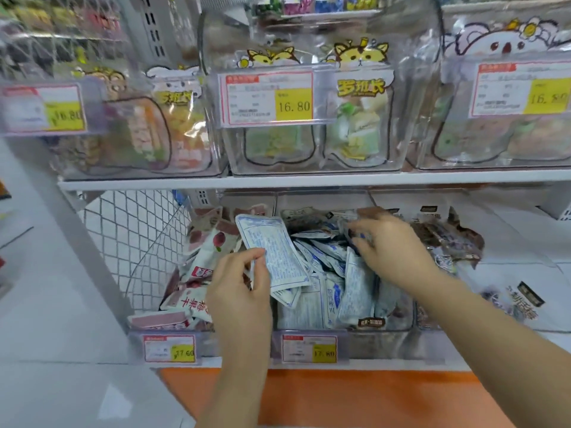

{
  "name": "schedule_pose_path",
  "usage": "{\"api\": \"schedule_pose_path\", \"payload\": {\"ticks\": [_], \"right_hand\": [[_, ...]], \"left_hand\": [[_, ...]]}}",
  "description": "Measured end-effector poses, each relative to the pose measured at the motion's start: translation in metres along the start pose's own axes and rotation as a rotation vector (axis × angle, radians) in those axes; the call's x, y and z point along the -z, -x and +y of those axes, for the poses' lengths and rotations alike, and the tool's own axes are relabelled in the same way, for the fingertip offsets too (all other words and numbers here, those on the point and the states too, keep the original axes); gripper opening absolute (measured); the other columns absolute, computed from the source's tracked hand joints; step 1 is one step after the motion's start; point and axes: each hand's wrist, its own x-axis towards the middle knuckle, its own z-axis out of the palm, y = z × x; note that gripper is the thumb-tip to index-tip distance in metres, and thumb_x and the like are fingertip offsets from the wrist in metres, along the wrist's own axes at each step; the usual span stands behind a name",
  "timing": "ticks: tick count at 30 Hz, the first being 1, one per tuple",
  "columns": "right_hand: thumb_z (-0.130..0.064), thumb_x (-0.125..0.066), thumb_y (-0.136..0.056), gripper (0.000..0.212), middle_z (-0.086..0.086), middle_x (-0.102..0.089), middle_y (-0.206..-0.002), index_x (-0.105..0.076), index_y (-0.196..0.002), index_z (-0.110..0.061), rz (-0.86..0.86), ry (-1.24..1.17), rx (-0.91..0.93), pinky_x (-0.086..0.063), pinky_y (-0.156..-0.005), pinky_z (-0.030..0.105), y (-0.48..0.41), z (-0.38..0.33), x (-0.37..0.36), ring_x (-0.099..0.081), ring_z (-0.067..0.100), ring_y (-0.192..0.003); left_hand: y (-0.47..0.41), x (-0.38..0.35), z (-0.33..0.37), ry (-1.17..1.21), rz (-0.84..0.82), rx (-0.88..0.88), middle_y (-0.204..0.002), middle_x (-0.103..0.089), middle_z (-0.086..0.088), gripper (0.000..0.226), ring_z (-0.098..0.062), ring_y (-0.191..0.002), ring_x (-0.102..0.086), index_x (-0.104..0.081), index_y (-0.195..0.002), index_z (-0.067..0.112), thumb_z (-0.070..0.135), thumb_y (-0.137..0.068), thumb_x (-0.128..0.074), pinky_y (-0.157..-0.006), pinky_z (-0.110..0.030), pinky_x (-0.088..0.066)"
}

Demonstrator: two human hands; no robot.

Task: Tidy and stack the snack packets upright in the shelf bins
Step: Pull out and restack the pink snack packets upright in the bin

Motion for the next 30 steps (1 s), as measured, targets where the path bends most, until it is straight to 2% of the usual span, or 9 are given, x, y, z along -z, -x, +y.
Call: {"api": "schedule_pose_path", "payload": {"ticks": [2, 6, 9, 12, 16, 21, 23, 27, 30], "right_hand": [[-0.021, -0.053, -0.093, 0.04, 0.01, -0.059, -0.118, -0.052, -0.132, -0.02, -0.07, -0.018, 0.016, -0.046, -0.089, 0.033, -0.023, -0.007, -0.003, -0.057, 0.029, -0.108], [-0.029, -0.047, -0.097, 0.039, 0.006, -0.047, -0.139, -0.047, -0.134, -0.021, -0.149, -0.012, -0.028, -0.041, -0.097, 0.031, -0.073, -0.02, -0.022, -0.049, 0.026, -0.122], [-0.016, -0.049, -0.093, 0.017, 0.007, -0.061, -0.121, -0.063, -0.097, -0.023, -0.229, 0.086, -0.109, -0.046, -0.083, 0.03, -0.093, -0.023, -0.041, -0.058, 0.025, -0.101], [-0.009, -0.049, -0.091, 0.023, 0.006, -0.065, -0.095, -0.058, -0.074, -0.021, -0.228, 0.062, -0.146, -0.045, -0.072, 0.028, -0.094, -0.022, -0.047, -0.058, 0.022, -0.081], [-0.009, -0.05, -0.088, 0.017, 0.002, -0.064, -0.087, -0.064, -0.08, -0.012, 0.106, -0.184, -0.21, -0.039, -0.063, 0.022, -0.071, -0.018, -0.037, -0.058, 0.019, -0.079], [-0.008, -0.058, -0.089, 0.01, -0.012, -0.062, -0.077, -0.066, -0.089, -0.015, 0.423, -0.562, -0.235, -0.039, -0.058, 0.001, -0.018, -0.012, -0.011, -0.056, -0.007, -0.069], [-0.01, -0.061, -0.088, 0.011, -0.011, -0.064, -0.08, -0.067, -0.093, -0.018, 0.502, -0.593, -0.272, -0.042, -0.066, 0.005, -0.001, -0.002, -0.004, -0.058, -0.006, -0.072], [-0.009, -0.062, -0.087, 0.01, -0.001, -0.067, -0.086, -0.067, -0.092, -0.016, 0.612, -0.607, -0.396, -0.048, -0.079, 0.026, 0.025, 0.027, -0.001, -0.061, 0.011, -0.081], [-0.01, -0.06, -0.09, 0.013, -0.001, -0.066, -0.095, -0.066, -0.097, -0.017, 0.679, -0.623, -0.482, -0.046, -0.082, 0.02, 0.042, 0.043, 0.0, -0.061, 0.01, -0.089]], "left_hand": [[-0.004, -0.003, -0.004, -0.006, -0.001, 0.003, -0.085, -0.059, 0.009, 0.015, -0.002, -0.067, -0.051, -0.07, -0.093, 0.017, 0.006, -0.086, -0.062, -0.067, -0.004, -0.037], [-0.009, -0.007, -0.014, -0.008, 0.024, -0.002, -0.084, -0.06, 0.005, 0.016, -0.002, -0.064, -0.048, -0.07, -0.093, 0.015, 0.004, -0.084, -0.064, -0.066, -0.003, -0.036], [-0.009, -0.008, -0.02, 0.008, 0.012, -0.011, -0.086, -0.062, 0.006, 0.015, -0.005, -0.064, -0.05, -0.07, -0.095, 0.017, 0.006, -0.086, -0.064, -0.065, -0.007, -0.039], [-0.006, -0.008, -0.022, -0.002, -0.009, -0.052, -0.089, -0.06, 0.009, 0.014, -0.002, -0.069, -0.052, -0.069, -0.096, 0.016, 0.008, -0.088, -0.062, -0.068, -0.005, -0.039], [0.001, -0.017, -0.017, -0.03, -0.091, -0.19, -0.093, -0.06, 0.009, 0.018, 0.004, -0.081, -0.05, -0.068, -0.099, 0.015, 0.02, -0.091, -0.053, -0.072, -0.002, -0.04], [0.013, -0.036, -0.008, -0.109, -0.223, -0.289, -0.091, -0.061, 0.006, 0.02, -0.001, -0.081, -0.046, -0.07, -0.099, 0.015, 0.017, -0.087, -0.054, -0.06, -0.023, -0.051], [0.015, -0.043, -0.005, -0.121, -0.261, -0.306, -0.09, -0.062, 0.003, 0.021, -0.012, -0.079, -0.055, -0.07, -0.099, 0.014, 0.01, -0.082, -0.058, -0.056, -0.031, -0.054], [0.014, -0.053, 0.004, -0.179, -0.326, -0.286, -0.096, -0.063, 0.002, 0.031, -0.021, -0.078, -0.059, -0.071, -0.097, 0.015, -0.005, -0.072, -0.071, -0.051, -0.033, -0.053], [0.015, -0.059, 0.01, -0.17, -0.353, -0.224, -0.125, -0.054, -0.001, 0.028, -0.018, -0.081, -0.058, -0.069, -0.105, 0.016, 0.002, -0.08, -0.068, -0.051, -0.028, -0.048]]}}
